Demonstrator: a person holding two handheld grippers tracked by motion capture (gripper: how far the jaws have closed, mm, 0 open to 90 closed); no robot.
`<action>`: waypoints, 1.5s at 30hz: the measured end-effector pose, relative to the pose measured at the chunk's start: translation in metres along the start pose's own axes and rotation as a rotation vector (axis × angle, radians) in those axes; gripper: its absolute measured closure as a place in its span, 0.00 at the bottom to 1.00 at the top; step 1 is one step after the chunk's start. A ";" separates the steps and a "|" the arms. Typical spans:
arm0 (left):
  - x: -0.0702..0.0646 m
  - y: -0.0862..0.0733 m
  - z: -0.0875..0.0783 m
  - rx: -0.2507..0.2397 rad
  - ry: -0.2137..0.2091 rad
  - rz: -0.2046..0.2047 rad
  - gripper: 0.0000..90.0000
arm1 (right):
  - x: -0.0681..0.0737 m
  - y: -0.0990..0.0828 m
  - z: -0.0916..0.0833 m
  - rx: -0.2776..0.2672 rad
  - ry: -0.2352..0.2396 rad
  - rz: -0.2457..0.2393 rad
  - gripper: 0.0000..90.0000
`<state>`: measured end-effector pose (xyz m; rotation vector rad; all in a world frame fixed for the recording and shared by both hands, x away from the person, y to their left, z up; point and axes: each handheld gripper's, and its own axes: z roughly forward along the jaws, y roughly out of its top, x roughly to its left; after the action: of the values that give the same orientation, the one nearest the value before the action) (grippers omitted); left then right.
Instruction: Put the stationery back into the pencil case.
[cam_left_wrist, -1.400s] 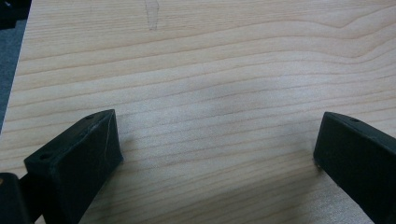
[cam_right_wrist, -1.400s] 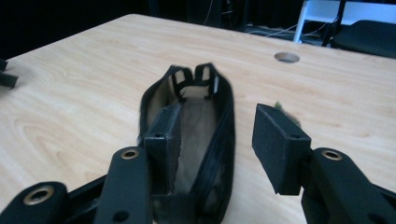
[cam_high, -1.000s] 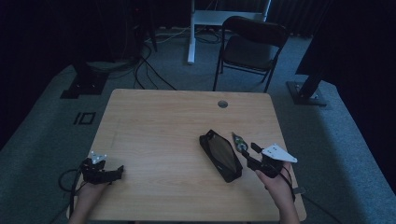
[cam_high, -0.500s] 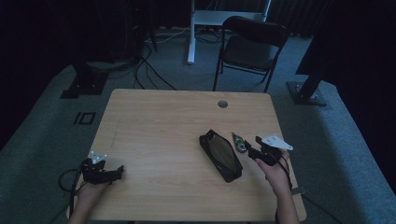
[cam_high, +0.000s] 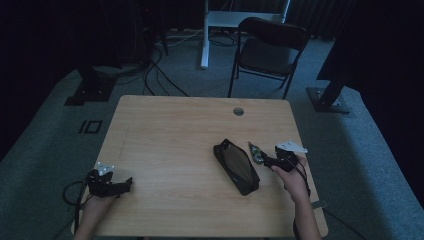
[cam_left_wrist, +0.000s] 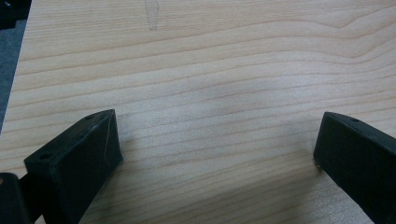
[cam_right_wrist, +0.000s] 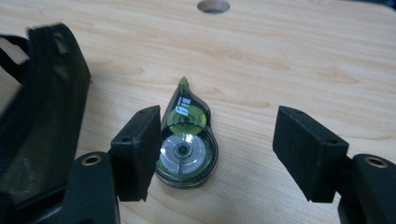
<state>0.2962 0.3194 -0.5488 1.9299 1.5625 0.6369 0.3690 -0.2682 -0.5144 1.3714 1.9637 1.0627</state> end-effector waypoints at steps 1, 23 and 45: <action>0.000 0.000 0.000 0.000 0.000 0.000 0.01 | 0.000 0.000 0.002 0.011 0.006 0.003 0.34; 0.000 0.000 0.000 0.000 0.000 0.000 0.01 | 0.013 0.009 0.050 0.152 0.028 -0.033 0.32; 0.000 0.000 0.000 0.000 0.000 0.000 0.01 | 0.016 0.009 0.062 0.204 0.027 -0.052 0.51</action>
<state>0.2961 0.3194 -0.5488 1.9294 1.5626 0.6369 0.4157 -0.2323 -0.5412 1.4079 2.1651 0.8809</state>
